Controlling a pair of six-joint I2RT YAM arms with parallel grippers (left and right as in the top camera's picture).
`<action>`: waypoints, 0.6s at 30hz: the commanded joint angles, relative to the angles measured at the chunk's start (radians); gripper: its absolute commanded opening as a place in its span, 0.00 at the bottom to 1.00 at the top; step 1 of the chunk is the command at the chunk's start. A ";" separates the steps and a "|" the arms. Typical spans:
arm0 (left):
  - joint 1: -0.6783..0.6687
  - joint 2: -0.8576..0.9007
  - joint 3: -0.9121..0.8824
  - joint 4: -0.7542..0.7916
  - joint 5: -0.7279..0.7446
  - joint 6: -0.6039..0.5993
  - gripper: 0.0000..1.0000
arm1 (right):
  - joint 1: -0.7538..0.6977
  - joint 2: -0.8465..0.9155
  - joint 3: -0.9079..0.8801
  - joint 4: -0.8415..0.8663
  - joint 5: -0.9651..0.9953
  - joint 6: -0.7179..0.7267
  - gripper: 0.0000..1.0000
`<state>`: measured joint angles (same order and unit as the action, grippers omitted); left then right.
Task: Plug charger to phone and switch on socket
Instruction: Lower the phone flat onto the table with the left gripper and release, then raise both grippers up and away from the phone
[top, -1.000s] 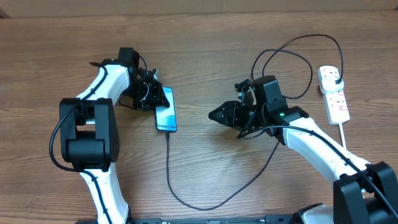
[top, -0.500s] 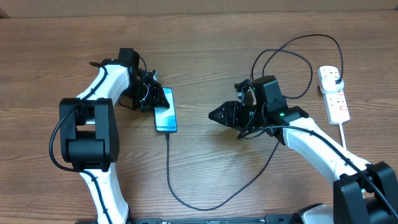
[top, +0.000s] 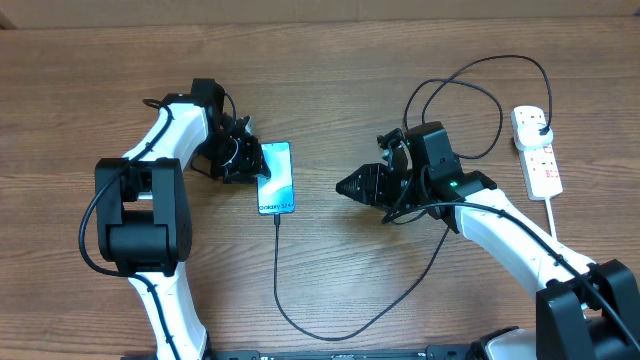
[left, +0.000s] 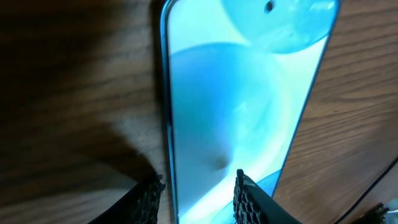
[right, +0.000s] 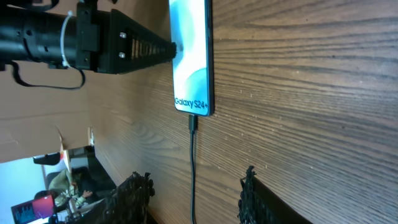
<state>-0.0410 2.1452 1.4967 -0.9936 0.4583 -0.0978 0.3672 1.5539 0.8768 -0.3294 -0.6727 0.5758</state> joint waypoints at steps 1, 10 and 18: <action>0.010 -0.008 0.005 -0.027 -0.110 0.005 0.41 | -0.002 0.000 0.007 0.001 0.006 -0.028 0.49; 0.042 -0.009 0.014 -0.076 -0.131 0.005 0.42 | -0.003 0.000 0.007 -0.010 0.010 -0.036 0.49; 0.050 -0.034 0.129 -0.127 -0.124 0.010 0.40 | -0.004 0.000 0.016 -0.027 0.010 -0.087 0.47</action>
<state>0.0029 2.1433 1.5536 -1.1069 0.3565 -0.0982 0.3672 1.5539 0.8768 -0.3580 -0.6720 0.5179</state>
